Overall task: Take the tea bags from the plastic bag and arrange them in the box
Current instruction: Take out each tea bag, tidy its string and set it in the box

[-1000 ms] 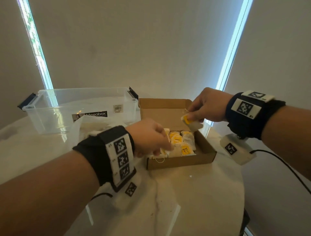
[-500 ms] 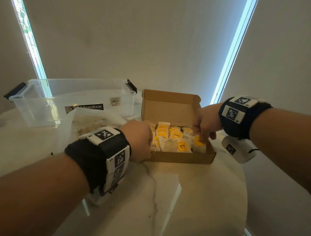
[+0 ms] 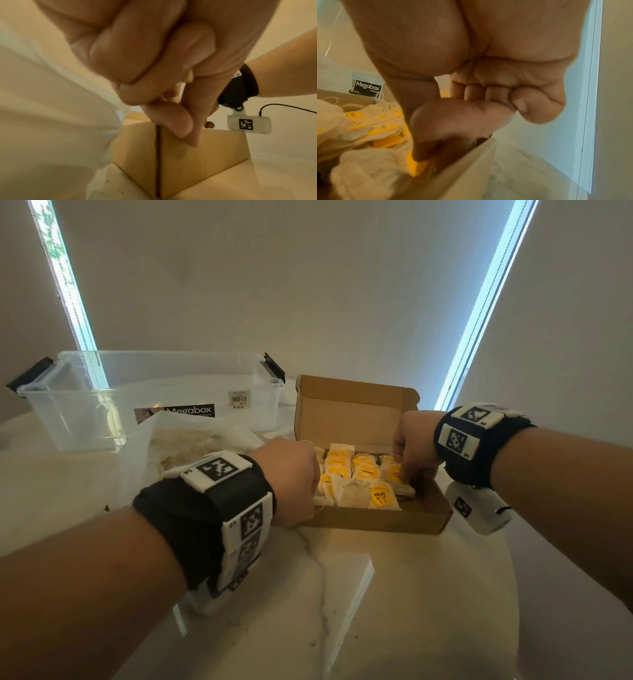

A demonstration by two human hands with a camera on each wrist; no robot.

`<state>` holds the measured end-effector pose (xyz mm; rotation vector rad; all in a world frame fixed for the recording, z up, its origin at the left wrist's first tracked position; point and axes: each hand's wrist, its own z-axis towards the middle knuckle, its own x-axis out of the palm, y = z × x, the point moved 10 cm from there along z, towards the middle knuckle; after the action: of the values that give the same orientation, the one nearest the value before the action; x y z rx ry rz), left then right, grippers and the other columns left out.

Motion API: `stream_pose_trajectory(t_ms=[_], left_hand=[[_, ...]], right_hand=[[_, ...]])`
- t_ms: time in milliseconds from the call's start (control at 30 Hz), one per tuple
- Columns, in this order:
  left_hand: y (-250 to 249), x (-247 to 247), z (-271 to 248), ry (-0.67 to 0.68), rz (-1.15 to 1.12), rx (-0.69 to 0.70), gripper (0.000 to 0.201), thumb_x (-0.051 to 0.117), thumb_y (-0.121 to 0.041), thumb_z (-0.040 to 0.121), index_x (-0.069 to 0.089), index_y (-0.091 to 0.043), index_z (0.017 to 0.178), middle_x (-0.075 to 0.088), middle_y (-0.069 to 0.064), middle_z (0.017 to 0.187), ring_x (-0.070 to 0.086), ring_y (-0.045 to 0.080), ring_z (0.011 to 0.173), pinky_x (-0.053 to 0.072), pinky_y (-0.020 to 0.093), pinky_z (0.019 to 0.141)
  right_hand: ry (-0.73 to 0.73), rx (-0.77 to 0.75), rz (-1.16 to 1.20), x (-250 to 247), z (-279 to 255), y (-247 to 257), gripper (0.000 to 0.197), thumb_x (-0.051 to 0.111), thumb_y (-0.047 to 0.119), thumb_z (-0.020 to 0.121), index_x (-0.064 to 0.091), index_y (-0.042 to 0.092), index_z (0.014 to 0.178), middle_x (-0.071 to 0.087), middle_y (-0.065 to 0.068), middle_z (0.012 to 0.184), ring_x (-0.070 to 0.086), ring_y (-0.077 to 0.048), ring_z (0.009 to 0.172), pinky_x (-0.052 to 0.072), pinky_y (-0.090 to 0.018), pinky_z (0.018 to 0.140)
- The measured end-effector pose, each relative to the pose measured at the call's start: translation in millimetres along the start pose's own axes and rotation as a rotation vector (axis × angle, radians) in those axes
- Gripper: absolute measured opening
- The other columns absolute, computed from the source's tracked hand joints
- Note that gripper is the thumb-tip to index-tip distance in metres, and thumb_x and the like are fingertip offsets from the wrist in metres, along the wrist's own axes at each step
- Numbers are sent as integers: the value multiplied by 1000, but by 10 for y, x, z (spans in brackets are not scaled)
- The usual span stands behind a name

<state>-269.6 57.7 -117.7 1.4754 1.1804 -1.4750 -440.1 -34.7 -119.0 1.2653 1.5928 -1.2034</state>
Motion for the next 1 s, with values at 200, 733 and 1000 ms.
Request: stream_pose_trajectory(t_ms=[200,733,1000], left_hand=[[182,-49,-28,50,-623,-132,36,70,-48,86,66,-13,90,63,-2,68,54,7,52,40,19,45],[-70,-82,-54,149,-1986,-253,35,28,4,99,44,6,130,64,26,112,67,32,100,56,43,85],[-122,-81,-8,194,-2129,-206,45,25,-22,105,40,10,133,64,31,115,71,37,87,61,49,79]], right_hand=[[-28,49,176,-161,-106,-117,21,79,27,82,74,9,90,77,-2,79,75,-14,69,62,-30,72],[-238,-311,669,-767,-986,633,27,79,37,83,67,16,95,74,-4,85,70,-12,59,59,-34,71],[-300,-412,621,-746,-1122,802,19,82,41,78,72,26,84,76,5,72,73,-8,67,63,-36,78]])
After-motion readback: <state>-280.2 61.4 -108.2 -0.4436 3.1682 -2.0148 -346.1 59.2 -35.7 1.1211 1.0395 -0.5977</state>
